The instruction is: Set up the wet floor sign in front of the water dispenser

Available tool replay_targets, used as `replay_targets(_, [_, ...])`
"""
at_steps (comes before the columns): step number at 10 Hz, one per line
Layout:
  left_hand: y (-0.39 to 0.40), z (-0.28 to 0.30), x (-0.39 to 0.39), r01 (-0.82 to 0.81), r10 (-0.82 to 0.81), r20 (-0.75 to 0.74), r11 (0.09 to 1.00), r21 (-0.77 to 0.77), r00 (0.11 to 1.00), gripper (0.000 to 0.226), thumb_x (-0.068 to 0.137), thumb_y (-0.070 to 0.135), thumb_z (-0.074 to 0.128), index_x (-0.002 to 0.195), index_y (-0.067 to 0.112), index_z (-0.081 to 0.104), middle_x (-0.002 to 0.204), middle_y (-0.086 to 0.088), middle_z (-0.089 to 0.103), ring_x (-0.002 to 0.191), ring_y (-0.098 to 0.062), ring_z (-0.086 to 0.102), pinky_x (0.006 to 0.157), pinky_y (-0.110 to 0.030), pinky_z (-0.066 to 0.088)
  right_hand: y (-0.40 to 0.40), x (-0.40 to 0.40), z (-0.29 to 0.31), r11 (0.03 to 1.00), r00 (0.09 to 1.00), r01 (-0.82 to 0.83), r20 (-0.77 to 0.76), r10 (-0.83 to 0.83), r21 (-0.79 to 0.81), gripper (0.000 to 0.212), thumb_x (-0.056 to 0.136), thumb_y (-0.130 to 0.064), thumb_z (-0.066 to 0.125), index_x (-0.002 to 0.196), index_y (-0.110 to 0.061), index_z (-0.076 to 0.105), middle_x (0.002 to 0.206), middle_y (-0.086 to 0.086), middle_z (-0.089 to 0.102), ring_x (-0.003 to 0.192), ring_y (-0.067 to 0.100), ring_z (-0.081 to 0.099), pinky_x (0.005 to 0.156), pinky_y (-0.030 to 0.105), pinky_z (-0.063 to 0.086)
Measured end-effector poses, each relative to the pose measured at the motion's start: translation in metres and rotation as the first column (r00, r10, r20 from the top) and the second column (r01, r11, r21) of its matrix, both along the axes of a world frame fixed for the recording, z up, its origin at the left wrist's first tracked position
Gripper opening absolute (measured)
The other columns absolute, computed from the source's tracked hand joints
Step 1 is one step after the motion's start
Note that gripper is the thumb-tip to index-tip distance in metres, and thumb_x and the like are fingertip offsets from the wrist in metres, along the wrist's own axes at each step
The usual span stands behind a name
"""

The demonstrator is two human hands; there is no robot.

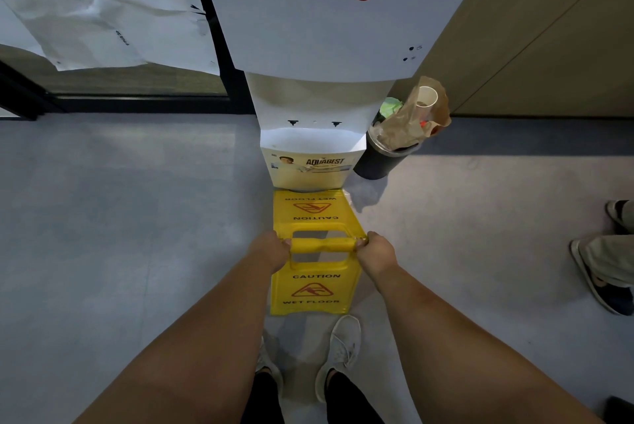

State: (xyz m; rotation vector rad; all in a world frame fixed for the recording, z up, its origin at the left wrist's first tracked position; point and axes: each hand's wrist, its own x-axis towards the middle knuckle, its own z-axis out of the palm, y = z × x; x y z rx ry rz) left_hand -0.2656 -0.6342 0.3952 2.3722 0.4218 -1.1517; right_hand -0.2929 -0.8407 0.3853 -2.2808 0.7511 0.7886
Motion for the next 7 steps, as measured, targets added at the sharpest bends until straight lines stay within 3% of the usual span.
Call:
replay_targets(2, [-0.004,0.006,-0.001,0.001,-0.001,-0.011,1.0,-0.005,1.0,0.047,0.1,0.031,0.041,0.137,0.001,0.044,0.139,-0.02,0.05,0.126,-0.034,0.05,0.103,-0.04,0.042,0.003,0.0,0.005,1.0,1.0,-0.002,-0.02,0.002,0.006,0.019,0.097,-0.023,0.045,0.095,-0.005,0.051,0.111,0.023,0.061,0.102,0.038,0.057,0.073,0.032,0.039])
replay_targets(4, [-0.005,0.025,0.001,0.066,-0.066,-0.013,0.998,0.012,0.998,0.051,0.101,0.031,0.041,0.141,0.0,0.042,0.145,-0.02,0.045,0.132,-0.034,0.046,0.107,-0.039,0.039,0.005,0.002,0.021,1.0,1.0,-0.001,-0.031,0.001,0.021,0.031,0.097,-0.025,0.046,0.114,-0.001,0.052,0.12,0.022,0.059,0.109,0.037,0.057,0.085,0.038,0.047])
replay_targets(7, [0.0,0.084,0.007,0.062,-0.062,0.012,0.998,0.028,0.998,0.06,0.101,0.035,0.039,0.146,-0.003,0.033,0.155,-0.02,0.033,0.142,-0.034,0.033,0.114,-0.038,0.031,0.01,0.004,0.069,0.994,0.997,0.074,0.028,-0.077,0.082,0.051,0.097,-0.026,0.047,0.141,-0.003,0.035,0.143,0.019,0.046,0.129,0.036,0.044,0.101,0.039,0.04])
